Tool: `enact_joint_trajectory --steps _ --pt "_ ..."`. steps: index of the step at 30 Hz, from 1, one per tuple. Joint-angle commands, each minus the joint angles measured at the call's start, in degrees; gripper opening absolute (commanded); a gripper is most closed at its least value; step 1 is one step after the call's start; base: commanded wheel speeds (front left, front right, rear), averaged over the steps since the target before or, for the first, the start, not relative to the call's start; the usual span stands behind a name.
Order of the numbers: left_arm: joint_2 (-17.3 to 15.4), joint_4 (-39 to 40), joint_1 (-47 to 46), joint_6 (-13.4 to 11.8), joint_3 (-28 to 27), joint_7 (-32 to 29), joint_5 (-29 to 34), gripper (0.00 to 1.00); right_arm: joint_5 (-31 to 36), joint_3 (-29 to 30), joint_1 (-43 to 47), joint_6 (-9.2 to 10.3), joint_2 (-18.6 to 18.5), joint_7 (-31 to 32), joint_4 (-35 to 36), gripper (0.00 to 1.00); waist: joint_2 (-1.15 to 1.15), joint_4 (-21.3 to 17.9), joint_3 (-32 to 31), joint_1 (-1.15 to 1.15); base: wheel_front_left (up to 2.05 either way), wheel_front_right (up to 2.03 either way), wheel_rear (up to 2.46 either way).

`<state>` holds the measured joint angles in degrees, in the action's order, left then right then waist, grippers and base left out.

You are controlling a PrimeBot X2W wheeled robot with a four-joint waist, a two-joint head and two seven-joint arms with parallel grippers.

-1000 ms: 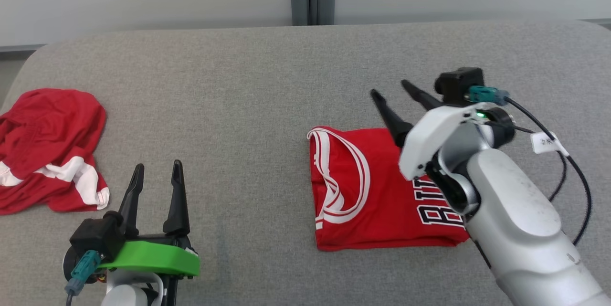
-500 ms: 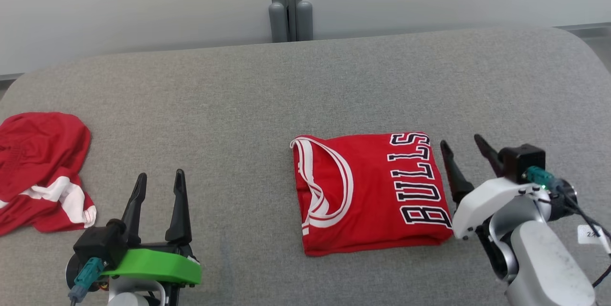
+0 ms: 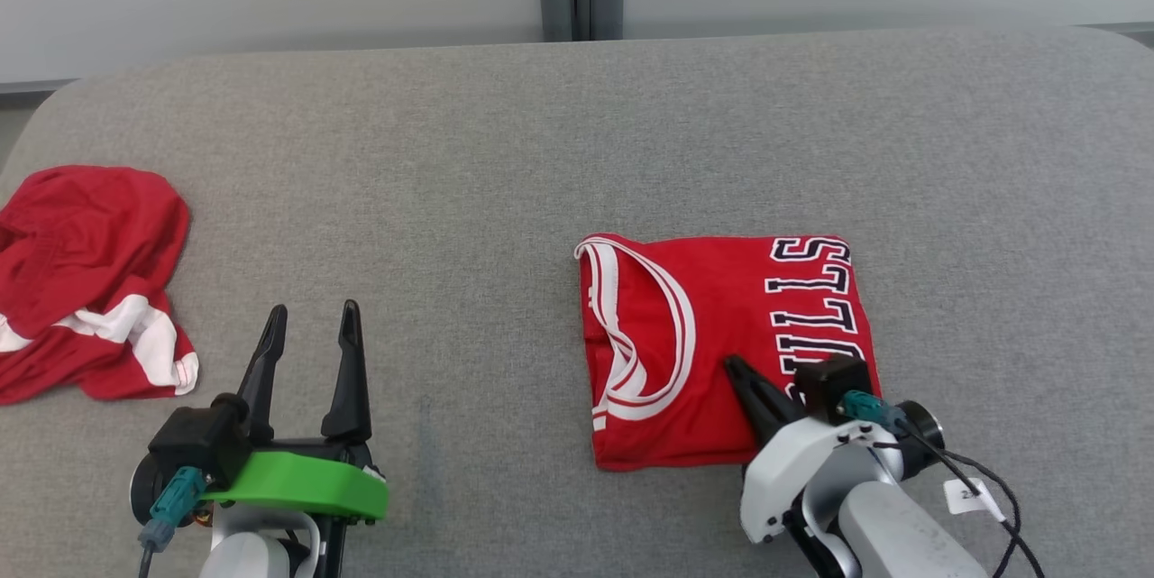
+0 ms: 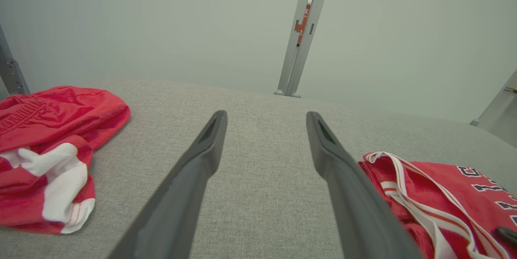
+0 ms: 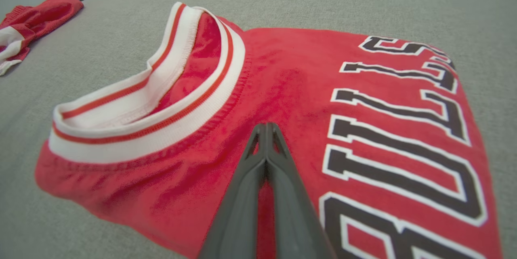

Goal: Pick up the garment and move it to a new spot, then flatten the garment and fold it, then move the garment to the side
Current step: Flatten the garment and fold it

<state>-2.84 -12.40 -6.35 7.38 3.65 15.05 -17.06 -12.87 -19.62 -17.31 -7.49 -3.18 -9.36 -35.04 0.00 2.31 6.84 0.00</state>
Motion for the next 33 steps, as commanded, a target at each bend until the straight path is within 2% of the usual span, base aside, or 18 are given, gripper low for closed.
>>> enact_joint_trajectory --steps 1,7,16,20,23,25,26,33 --pt "-0.1 0.0 -1.0 0.1 -0.1 0.2 0.4 1.00 -0.8 -1.3 -0.9 0.02 0.0 -0.5 -1.1 0.00 0.00 0.9 0.8 0.00 0.00 0.00 0.00" --pt "-0.1 -0.1 -1.6 0.1 0.4 0.2 0.0 1.00 -6.6 -11.0 -3.7 0.01 0.3 -1.1 -4.4 0.00 0.00 2.1 1.6 0.00 0.00 0.00 0.00" --pt "-0.1 -0.4 -1.7 0.2 0.2 0.2 -0.3 1.00 -14.5 -26.7 -6.7 0.01 0.2 -0.3 -4.9 0.00 0.00 2.7 1.6 0.00 0.00 0.00 0.00" --pt "-0.1 -0.4 -0.9 0.2 -0.3 0.2 -0.4 1.00 -18.6 -30.9 -8.0 0.01 0.2 -1.2 -2.6 0.00 0.00 2.3 1.0 0.00 0.00 0.00 0.00" --pt "-0.1 -0.2 -0.4 0.2 -0.8 0.2 -0.4 1.00 -20.7 -31.0 -9.2 0.02 0.2 -3.2 -0.5 0.00 0.00 1.7 0.2 0.00 0.00 0.00 0.00" --pt "-0.1 -0.1 0.1 0.2 -1.2 0.2 -0.3 1.00 -21.5 -29.2 -9.7 0.02 0.2 -4.3 1.0 0.83 0.00 1.0 -0.5 0.00 0.00 0.00 0.00" --pt "-0.1 0.2 0.7 0.1 -2.0 0.2 -0.1 1.00 -21.0 -26.1 -10.4 0.01 -0.2 -5.0 3.1 1.00 0.00 0.0 -1.3 0.00 0.00 0.00 0.00" --pt "-0.1 0.6 2.2 0.1 -3.1 0.2 -0.4 1.00 -15.7 -11.4 -7.5 0.01 -4.2 -5.4 10.1 1.00 0.00 -2.7 -3.7 0.00 0.00 0.00 0.00"
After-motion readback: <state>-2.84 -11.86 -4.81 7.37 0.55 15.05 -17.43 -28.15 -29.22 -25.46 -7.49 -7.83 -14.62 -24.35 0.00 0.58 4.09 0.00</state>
